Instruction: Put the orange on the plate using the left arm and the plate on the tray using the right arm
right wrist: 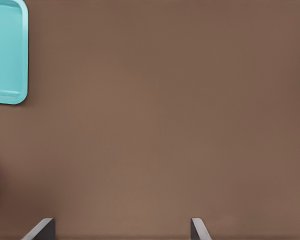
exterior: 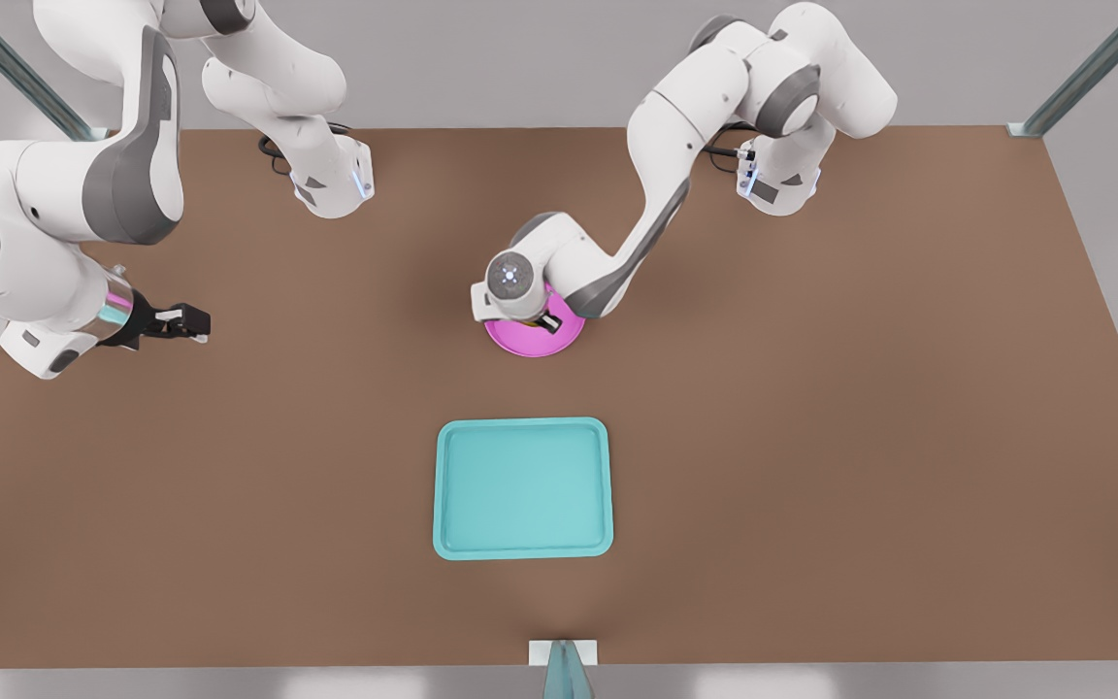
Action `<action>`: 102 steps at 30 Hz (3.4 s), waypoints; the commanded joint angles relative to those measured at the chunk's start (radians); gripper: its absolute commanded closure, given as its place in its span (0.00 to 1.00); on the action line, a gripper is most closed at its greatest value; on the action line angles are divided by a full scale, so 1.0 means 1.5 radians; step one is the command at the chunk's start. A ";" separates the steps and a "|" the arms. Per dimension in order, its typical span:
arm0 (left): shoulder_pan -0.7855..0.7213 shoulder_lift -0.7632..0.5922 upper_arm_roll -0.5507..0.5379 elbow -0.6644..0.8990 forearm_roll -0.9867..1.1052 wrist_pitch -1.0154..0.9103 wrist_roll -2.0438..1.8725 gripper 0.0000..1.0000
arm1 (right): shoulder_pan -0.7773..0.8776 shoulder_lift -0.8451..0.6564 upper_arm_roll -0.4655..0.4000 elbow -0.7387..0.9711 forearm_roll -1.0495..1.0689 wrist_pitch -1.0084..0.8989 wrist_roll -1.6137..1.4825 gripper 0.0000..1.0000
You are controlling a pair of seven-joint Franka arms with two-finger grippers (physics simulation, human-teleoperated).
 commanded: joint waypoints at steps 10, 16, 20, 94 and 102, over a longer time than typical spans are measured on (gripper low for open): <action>0.094 -0.233 0.407 0.023 -0.046 -0.372 0.037 0.00 | 0.107 0.064 0.004 -0.139 0.141 0.084 0.054 0.00; 0.530 -0.351 0.002 0.063 0.153 -0.407 0.089 0.00 | 0.272 0.044 0.009 -0.424 0.318 0.508 0.141 0.00; 0.562 -0.347 -0.037 0.034 0.154 -0.340 0.094 0.00 | 0.331 0.000 0.018 -0.577 0.363 0.648 0.142 0.00; 0.562 -0.333 -0.037 0.043 0.122 -0.371 0.096 0.00 | 0.276 0.376 -0.011 -0.089 0.533 0.691 0.132 0.79; 0.562 -0.333 -0.037 0.043 0.122 -0.371 0.095 0.00 | 0.262 0.373 -0.011 -0.098 0.531 0.684 0.124 0.79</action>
